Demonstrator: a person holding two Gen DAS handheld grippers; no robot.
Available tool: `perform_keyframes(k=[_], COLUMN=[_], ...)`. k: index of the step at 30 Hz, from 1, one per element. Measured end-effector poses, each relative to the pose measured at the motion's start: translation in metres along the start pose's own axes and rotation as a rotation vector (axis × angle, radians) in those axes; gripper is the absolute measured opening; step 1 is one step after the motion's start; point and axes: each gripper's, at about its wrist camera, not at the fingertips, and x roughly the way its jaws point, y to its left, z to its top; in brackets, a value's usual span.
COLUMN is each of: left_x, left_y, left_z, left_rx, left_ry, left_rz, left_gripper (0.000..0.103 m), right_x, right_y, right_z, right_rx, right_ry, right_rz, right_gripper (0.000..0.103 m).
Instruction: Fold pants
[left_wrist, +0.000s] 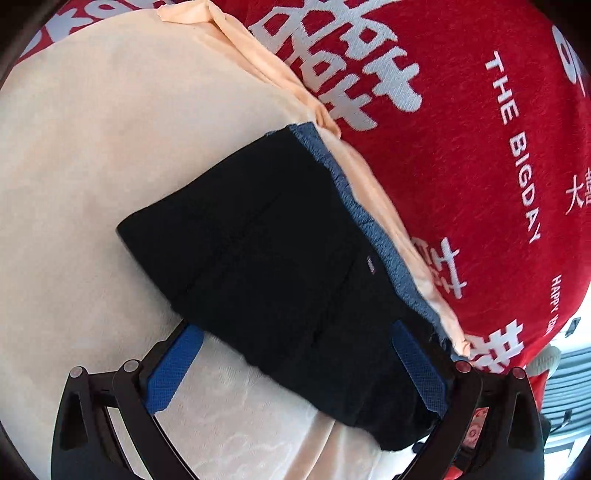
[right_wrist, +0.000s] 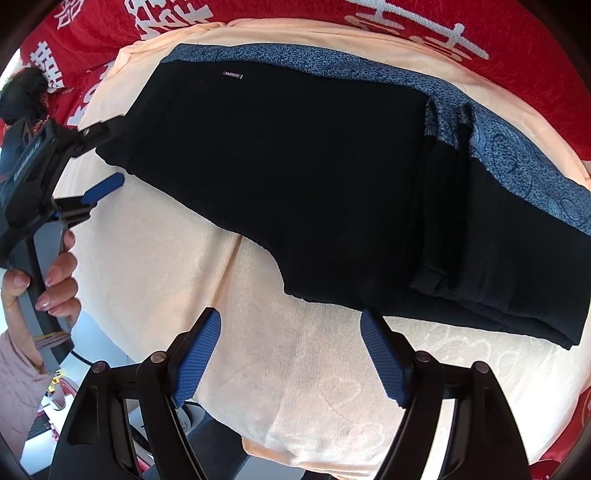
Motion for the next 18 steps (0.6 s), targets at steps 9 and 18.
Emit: perform_keyframes(k=[9, 18], left_x=[0.000, 0.021], left_y=[-0.012, -0.019], left_z=[0.007, 0.015], left_rx=[-0.074, -0.044], left_ry=[-0.037, 0.023], left_rz=[-0.089, 0.072], left_gripper=[0.102, 0.093], right_x=[-0.002, -0.015], right_y=[0.006, 0.001], right_z=[0.002, 0.017], right_rx=[-0.009, -0.022], right_ry=[-0.009, -0.030], right_rz=[0.015, 0.011], right_gripper=[0.081, 0.081])
